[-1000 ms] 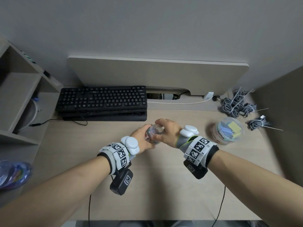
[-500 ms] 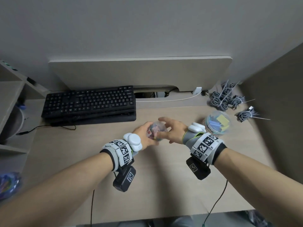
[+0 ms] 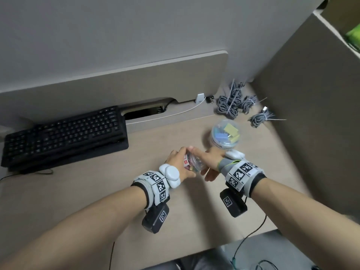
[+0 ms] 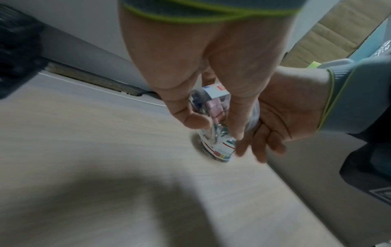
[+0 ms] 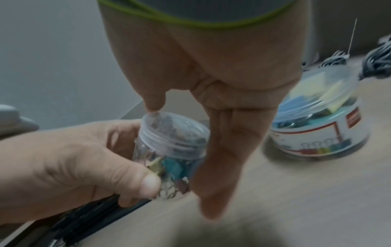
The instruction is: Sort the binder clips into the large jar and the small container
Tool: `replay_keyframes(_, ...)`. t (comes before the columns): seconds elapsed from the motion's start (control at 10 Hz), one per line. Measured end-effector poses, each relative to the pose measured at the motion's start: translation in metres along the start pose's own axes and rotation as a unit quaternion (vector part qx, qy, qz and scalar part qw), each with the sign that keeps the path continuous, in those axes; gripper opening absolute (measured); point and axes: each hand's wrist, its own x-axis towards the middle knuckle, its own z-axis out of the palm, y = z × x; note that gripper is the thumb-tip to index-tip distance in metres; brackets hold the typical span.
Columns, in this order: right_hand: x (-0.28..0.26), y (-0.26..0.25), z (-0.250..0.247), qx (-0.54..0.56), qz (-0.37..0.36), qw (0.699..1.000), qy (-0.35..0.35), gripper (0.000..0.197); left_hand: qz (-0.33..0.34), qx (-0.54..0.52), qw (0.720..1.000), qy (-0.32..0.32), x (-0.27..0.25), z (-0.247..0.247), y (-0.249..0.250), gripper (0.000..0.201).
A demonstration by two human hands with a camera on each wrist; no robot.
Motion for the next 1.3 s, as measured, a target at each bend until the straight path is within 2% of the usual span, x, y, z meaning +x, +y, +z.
replay_keyframes(0.1, 0.000, 0.021, -0.020, -0.001, -0.059, 0.998, 0.030, 0.098, 0.011, -0.009, 1.000, -0.019, 0.008, 0.013, 0.007, 0.073)
replay_keyframes(0.2, -0.010, 0.038, -0.040, -0.021, -0.152, 0.988, 0.025, 0.077, 0.024, -0.018, 0.999, -0.038, 0.018, 0.028, 0.023, 0.074)
replay_keyframes(0.3, -0.008, 0.051, -0.045, -0.046, -0.127, 0.990, 0.043, 0.064, 0.024, -0.016, 0.998, -0.062, 0.023, 0.042, 0.036, 0.076)
replay_keyframes(0.4, -0.001, 0.068, -0.058, -0.035, -0.062, 0.996, 0.058, 0.054, 0.028, -0.006, 0.997, -0.077, 0.031, 0.066, 0.048, 0.078)
replay_keyframes(0.6, 0.018, 0.098, -0.066, -0.017, -0.012, 0.997, 0.072, 0.057, 0.025, -0.009, 0.995, -0.095, 0.040, 0.092, 0.061, 0.080)
replay_keyframes(0.7, 0.028, 0.108, -0.065, -0.089, -0.030, 0.991, 0.094, 0.065, 0.013, 0.036, 0.991, -0.125, 0.046, 0.097, 0.064, 0.101)
replay_keyframes(0.8, 0.033, 0.119, -0.065, -0.228, -0.041, 0.963, 0.139, 0.066, -0.041, 0.095, 0.984, -0.146, 0.047, 0.089, 0.058, 0.109)
replay_keyframes(0.9, 0.041, 0.126, -0.066, -0.311, -0.059, 0.938, 0.142, 0.060, -0.077, 0.119, 0.981, -0.130, 0.047, 0.071, 0.047, 0.088)
replay_keyframes(1.0, 0.042, 0.127, -0.062, -0.344, -0.053, 0.926, 0.150, 0.049, -0.087, 0.114, 0.984, -0.108, 0.038, 0.054, 0.036, 0.070)
replay_keyframes(1.1, 0.040, 0.121, -0.063, -0.363, -0.050, 0.918, 0.153, 0.054, -0.079, 0.108, 0.987, -0.086, 0.036, 0.043, 0.029, 0.061)
replay_keyframes(1.2, 0.024, 0.098, -0.066, -0.362, -0.093, 0.911, 0.175, 0.060, -0.064, 0.094, 0.992, -0.054, 0.025, 0.020, 0.031, 0.049)
replay_keyframes(1.3, 0.013, 0.054, -0.071, -0.286, -0.130, 0.933, 0.176, 0.055, -0.045, 0.050, 0.998, -0.007, 0.021, -0.009, 0.036, 0.027)
